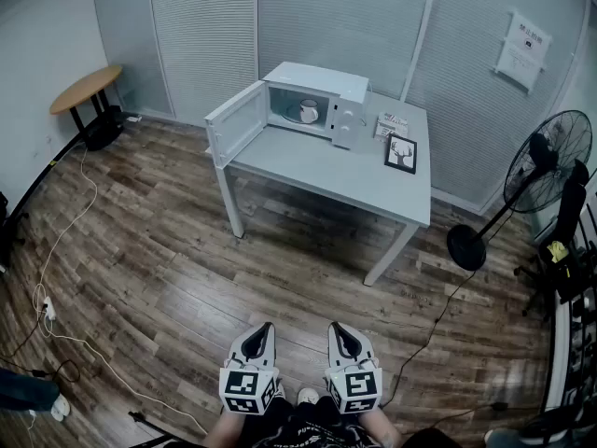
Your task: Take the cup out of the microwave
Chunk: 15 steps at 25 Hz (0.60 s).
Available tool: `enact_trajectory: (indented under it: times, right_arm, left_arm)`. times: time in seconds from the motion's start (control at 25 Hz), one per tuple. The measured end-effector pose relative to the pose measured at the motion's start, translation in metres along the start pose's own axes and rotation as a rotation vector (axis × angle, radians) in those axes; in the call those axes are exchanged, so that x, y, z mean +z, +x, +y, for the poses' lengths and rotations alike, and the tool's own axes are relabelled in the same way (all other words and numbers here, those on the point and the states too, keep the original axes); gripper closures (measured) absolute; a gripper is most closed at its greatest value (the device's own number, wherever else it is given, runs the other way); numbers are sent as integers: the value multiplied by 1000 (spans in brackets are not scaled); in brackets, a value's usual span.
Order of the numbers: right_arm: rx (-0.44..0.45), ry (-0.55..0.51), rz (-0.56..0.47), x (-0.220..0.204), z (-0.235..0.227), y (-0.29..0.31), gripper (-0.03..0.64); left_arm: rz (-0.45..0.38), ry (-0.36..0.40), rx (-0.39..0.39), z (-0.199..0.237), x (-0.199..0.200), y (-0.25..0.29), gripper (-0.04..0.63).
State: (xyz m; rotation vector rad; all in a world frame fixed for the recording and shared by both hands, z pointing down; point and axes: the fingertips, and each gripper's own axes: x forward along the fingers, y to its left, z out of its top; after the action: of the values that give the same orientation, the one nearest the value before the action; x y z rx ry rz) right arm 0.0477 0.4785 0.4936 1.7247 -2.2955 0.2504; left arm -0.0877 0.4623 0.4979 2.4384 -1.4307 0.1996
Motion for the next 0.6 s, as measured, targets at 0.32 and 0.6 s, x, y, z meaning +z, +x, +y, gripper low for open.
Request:
enact_trajectory:
  times: [0.32, 0.6]
  right_arm:
    - [-24, -9, -13, 6, 4, 11, 614]
    - [-59, 23, -32, 2, 12, 20, 612]
  left_arm:
    - [-4, 22, -29, 7, 3, 6, 589]
    - [0, 65, -31, 27, 1, 6, 589]
